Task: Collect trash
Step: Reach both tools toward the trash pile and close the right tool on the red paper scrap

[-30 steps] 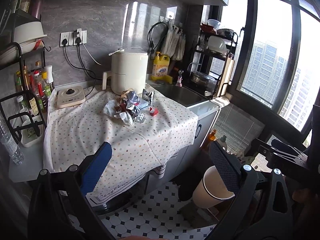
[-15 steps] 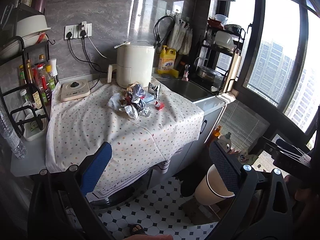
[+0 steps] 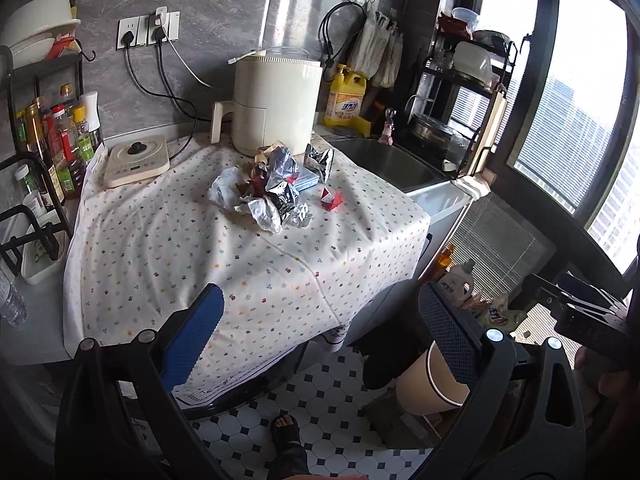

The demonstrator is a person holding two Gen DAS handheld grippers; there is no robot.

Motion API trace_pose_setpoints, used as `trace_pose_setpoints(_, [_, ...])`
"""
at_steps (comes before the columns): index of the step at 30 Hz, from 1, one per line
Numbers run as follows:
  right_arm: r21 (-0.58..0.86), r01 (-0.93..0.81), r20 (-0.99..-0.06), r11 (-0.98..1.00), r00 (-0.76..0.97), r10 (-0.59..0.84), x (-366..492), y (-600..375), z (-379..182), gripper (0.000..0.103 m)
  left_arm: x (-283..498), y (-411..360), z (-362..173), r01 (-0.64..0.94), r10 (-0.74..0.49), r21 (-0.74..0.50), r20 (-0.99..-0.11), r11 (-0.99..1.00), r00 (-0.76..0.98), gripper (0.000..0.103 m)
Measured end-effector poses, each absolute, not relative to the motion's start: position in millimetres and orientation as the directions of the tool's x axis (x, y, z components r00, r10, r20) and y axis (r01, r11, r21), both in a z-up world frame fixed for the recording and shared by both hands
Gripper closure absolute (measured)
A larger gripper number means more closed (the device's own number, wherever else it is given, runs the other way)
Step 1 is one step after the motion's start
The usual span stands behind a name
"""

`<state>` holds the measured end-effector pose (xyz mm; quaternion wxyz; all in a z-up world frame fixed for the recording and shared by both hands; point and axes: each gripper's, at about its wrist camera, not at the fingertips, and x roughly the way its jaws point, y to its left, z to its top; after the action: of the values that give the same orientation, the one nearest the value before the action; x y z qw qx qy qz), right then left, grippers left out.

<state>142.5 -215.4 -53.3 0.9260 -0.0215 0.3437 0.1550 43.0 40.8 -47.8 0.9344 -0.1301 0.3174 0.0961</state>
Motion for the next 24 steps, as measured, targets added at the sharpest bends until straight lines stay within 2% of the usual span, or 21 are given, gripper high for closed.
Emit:
trace_pose_setpoints(11, [0.068,-0.331,-0.701,0.941,0.656,0.282,238.2,-181.0,-78.4,0.014,138.1,75.9,-75.4,-0.281,0.09,-0.179,-0.674,0.943,0.734,0.008])
trace_pose_setpoints(16, [0.094,-0.349,-0.727,0.932,0.616,0.304,273.7,-161.0,-96.6,0.016,173.6,99.3,-96.3,-0.3,0.091,-0.173,-0.712,0.938,0.696,0.016])
trace_pose_setpoints(24, [0.15,-0.417,-0.762,0.897,0.529,0.374,317.0,-119.7,-123.8,0.03,216.7,143.4,-126.8,-0.339,0.076,-0.203,-0.751,0.919,0.656,0.031])
